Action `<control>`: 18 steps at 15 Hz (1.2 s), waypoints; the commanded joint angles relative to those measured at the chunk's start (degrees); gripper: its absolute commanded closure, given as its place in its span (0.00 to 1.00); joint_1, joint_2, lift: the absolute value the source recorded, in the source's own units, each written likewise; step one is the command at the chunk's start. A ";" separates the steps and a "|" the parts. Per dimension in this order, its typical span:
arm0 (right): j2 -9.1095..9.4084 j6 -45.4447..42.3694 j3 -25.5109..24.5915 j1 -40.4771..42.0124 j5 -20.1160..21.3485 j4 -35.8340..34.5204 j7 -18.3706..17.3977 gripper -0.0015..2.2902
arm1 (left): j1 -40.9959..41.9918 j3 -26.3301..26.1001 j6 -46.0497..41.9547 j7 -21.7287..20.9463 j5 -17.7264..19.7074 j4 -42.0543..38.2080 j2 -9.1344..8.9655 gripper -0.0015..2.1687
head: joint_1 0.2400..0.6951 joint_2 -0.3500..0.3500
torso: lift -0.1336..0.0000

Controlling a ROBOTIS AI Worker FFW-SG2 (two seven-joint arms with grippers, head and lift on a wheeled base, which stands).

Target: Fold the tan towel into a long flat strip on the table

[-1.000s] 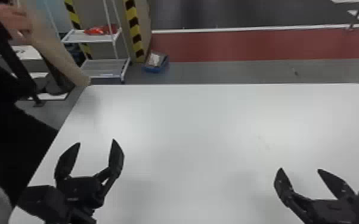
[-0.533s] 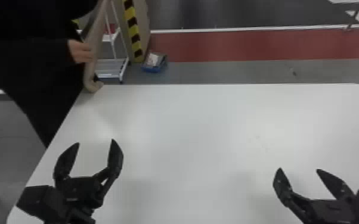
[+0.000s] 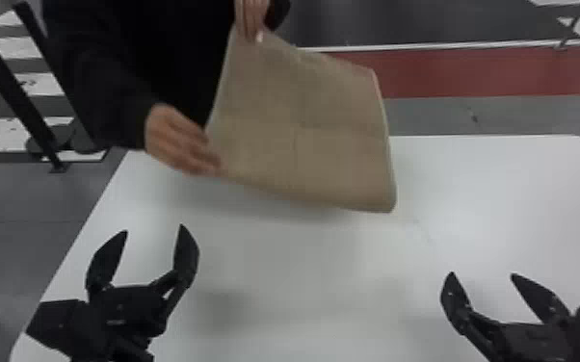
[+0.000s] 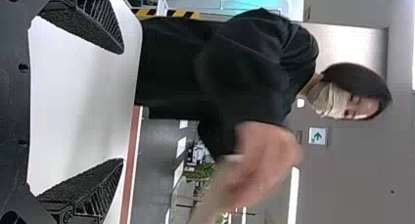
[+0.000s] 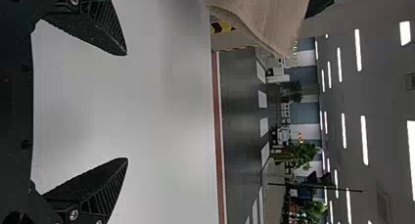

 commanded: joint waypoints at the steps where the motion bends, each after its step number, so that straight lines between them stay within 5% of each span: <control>1: 0.00 0.02 0.00 0.05 0.01 0.00 0.00 0.05 | 0.08 0.00 0.00 0.00 0.00 0.07 -0.02 0.04 | 1.00 0.62 | 0.08; 18: 0.09 -0.15 -0.09 0.22 0.01 0.00 0.00 0.05 | 0.08 -0.09 0.00 0.00 0.00 0.07 -0.02 0.04 | 1.00 0.62 | 0.08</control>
